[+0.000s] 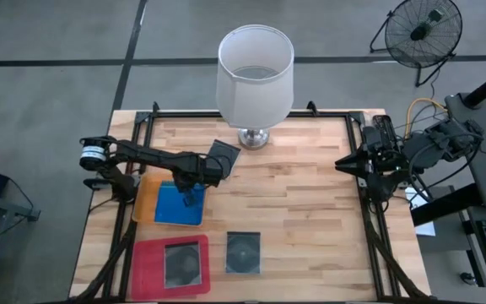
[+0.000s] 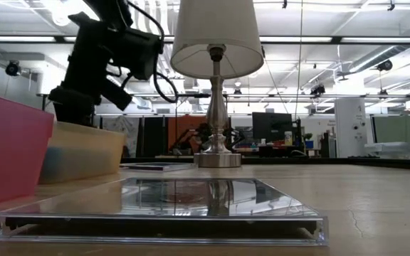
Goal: Pick & place jewel cases by type
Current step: Move the orange bin to the top left of the table
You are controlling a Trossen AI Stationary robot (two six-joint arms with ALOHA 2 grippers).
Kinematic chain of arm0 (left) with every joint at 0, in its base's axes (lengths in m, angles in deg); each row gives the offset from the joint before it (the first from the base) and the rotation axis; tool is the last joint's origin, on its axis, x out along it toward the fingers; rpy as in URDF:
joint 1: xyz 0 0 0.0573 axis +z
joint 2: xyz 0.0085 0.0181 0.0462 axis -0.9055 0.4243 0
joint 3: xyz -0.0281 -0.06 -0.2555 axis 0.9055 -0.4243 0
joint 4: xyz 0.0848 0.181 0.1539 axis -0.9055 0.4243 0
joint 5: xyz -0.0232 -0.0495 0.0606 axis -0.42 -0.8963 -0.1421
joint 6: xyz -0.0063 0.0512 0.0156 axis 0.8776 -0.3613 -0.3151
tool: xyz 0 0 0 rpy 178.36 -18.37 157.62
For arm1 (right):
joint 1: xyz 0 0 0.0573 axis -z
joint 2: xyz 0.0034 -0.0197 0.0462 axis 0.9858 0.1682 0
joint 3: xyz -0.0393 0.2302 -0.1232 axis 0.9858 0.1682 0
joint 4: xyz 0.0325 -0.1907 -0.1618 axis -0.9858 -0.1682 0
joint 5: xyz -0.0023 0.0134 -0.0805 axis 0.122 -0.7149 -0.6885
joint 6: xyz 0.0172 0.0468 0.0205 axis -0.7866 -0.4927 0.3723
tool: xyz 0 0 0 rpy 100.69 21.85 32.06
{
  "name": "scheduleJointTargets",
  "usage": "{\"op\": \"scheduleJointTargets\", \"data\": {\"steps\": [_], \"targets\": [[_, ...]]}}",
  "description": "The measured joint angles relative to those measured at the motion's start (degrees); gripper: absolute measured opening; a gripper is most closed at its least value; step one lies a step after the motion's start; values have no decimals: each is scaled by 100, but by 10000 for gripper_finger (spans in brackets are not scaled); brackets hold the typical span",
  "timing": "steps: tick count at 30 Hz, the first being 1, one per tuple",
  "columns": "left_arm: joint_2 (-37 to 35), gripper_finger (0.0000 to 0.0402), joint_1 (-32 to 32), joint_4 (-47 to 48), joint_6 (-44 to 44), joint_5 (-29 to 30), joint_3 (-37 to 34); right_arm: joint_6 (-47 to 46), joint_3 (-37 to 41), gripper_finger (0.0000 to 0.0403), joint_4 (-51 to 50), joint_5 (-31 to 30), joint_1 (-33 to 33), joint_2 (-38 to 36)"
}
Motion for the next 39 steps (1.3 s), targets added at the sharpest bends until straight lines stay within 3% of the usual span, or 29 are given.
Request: {"op": "scheduleJointTargets", "data": {"steps": [39], "targets": [[15, 0, 1805, -689, -1435, 2057, -566, -219, 0, 56, -9, -307, 0, -9]]}}
